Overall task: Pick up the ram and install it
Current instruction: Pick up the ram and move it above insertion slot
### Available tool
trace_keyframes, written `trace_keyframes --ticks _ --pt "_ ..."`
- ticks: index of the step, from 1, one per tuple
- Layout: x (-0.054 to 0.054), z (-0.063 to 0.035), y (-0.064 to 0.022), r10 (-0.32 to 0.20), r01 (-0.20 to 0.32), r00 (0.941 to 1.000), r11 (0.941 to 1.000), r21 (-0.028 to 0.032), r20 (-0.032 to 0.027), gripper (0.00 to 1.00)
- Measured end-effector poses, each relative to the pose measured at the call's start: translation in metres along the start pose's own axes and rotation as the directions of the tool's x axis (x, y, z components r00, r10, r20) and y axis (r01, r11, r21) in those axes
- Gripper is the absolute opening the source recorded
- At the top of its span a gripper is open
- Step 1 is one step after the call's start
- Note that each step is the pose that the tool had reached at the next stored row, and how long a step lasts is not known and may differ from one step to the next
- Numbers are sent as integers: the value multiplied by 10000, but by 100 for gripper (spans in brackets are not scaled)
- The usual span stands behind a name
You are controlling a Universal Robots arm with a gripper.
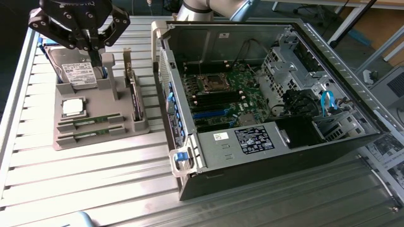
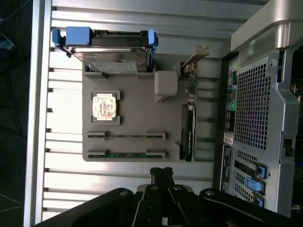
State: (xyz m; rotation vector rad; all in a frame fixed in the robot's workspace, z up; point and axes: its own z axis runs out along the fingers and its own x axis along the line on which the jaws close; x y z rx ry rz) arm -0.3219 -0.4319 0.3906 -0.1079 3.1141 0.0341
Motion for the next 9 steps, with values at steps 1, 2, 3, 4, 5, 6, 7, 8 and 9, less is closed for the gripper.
trace_keyframes --ticks 1,2,3,4,5,6,7,8,9 --pt "0 0 0 -68 68 10000 10000 -2 -1 11" --pt "0 0 0 -132 132 9999 9999 -3 -3 11" --pt "0 0 0 -202 202 9998 9998 -5 -4 11" --pt "0 0 0 -268 268 9996 9996 -7 -5 11" --pt "0 0 0 -351 351 9994 9994 -8 -7 11" --pt "0 0 0 -421 421 9991 9991 -10 -8 11" --pt "0 0 0 -490 490 9988 9988 -12 -10 11" --pt "0 0 0 -570 570 9984 9984 -14 -11 11" --pt "0 0 0 -637 637 9980 9980 -15 -13 11"
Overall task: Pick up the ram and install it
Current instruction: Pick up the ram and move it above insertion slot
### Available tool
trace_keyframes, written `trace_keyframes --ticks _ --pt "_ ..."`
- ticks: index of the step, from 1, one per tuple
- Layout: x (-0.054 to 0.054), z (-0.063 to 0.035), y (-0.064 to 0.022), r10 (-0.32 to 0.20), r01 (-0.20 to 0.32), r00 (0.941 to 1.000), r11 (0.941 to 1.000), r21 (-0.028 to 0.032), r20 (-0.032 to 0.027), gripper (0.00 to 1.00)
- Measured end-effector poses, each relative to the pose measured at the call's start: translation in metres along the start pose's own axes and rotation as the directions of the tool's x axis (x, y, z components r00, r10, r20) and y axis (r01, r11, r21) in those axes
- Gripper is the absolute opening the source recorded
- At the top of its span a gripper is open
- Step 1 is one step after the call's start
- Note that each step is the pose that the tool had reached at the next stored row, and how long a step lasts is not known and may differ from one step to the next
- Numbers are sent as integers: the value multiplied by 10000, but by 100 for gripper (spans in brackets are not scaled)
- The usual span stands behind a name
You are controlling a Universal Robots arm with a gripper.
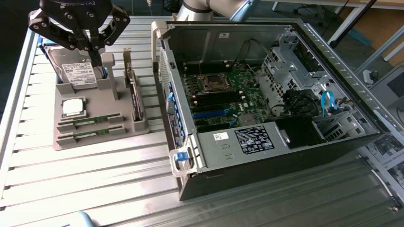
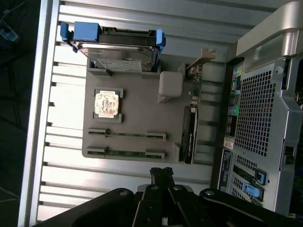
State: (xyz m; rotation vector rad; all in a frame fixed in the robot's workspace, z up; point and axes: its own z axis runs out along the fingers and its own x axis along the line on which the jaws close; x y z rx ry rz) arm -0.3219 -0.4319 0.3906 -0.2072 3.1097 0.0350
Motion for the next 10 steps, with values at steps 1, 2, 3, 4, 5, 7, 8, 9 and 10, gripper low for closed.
trace_keyframes --ticks 1,2,3,4,5,7,8,9,10 --pt "0 0 0 -71 71 10000 10000 -2 -1 11" --pt "0 0 0 -135 135 9999 9999 -2 -3 11" --pt "0 0 0 -201 201 9998 9998 -3 -5 11" --pt "0 0 0 -314 314 9995 9995 -5 -7 11" --pt "0 -1 0 -390 390 9992 9992 -7 -9 11" --pt "0 0 0 -518 518 9987 9987 -9 -11 11" --pt "0 0 0 -579 579 9983 9983 -10 -13 11" --pt "0 0 0 -646 646 9979 9979 -12 -14 11" --pt "0 0 0 -705 705 9975 9975 -13 -15 11"
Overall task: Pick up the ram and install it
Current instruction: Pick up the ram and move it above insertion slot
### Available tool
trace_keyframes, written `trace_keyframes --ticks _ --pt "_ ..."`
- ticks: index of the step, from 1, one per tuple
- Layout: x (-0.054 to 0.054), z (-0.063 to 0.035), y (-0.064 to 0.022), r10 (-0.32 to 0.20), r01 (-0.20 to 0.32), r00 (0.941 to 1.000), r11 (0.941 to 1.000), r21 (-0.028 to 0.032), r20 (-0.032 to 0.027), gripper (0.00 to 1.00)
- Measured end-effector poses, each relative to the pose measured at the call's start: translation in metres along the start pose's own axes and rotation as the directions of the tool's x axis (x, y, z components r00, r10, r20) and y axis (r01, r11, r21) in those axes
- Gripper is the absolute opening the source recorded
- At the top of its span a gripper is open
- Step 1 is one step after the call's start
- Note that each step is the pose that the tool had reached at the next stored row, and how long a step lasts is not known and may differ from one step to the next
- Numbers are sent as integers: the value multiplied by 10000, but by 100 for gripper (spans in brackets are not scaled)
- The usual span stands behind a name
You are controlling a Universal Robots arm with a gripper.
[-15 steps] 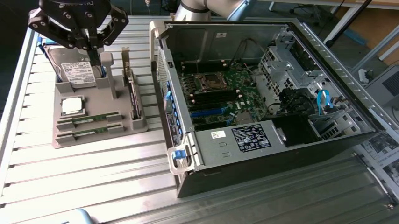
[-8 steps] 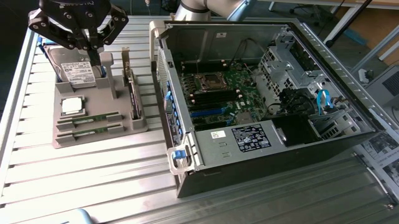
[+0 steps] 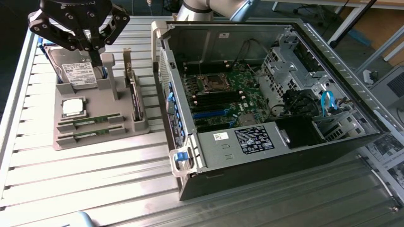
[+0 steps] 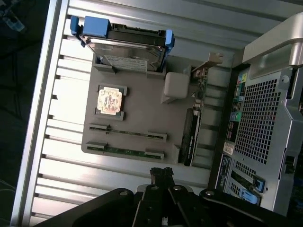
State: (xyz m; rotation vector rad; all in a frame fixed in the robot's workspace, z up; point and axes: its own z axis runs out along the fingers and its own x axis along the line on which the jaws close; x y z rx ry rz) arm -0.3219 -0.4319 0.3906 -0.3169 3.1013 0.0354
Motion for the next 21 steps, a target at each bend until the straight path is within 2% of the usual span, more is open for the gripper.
trace_keyframes --ticks 11,21 --pt "0 0 0 -674 673 9977 9977 -10 -15 11" --pt "0 0 0 -1263 1263 9920 9920 -19 -28 11"
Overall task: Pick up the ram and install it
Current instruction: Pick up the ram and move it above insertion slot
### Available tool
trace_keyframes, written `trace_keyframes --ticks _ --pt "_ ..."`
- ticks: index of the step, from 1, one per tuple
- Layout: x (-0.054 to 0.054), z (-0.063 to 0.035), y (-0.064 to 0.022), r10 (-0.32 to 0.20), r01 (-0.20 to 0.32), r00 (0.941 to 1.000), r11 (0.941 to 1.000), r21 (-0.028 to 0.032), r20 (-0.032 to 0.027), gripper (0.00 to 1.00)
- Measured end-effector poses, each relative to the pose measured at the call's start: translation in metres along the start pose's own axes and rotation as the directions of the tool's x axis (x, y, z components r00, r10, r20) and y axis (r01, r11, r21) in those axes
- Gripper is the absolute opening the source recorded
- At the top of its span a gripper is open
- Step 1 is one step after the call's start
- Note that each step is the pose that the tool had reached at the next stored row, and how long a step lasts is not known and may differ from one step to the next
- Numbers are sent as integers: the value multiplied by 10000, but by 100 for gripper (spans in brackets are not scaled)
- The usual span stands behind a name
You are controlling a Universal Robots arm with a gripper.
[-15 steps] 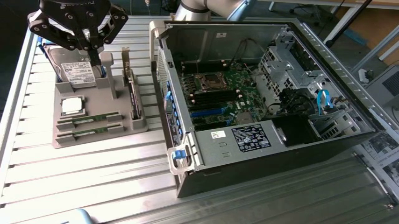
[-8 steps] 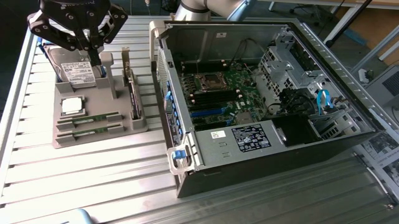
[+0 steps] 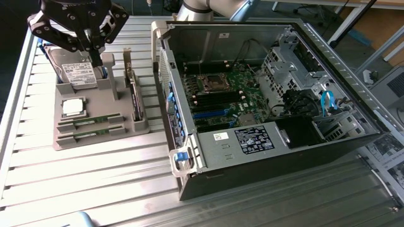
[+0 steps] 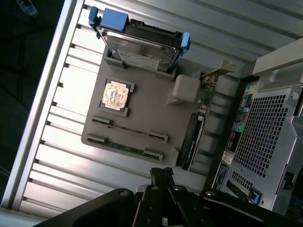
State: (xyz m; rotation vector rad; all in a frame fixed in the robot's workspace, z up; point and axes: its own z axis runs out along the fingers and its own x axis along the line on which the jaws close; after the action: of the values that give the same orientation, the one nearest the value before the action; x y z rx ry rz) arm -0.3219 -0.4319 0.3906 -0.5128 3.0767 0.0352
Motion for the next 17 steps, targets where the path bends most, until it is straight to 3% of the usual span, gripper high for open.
trace_keyframes --ticks 17 --pt "0 0 0 -1062 1062 9943 9943 -13 -24 11"
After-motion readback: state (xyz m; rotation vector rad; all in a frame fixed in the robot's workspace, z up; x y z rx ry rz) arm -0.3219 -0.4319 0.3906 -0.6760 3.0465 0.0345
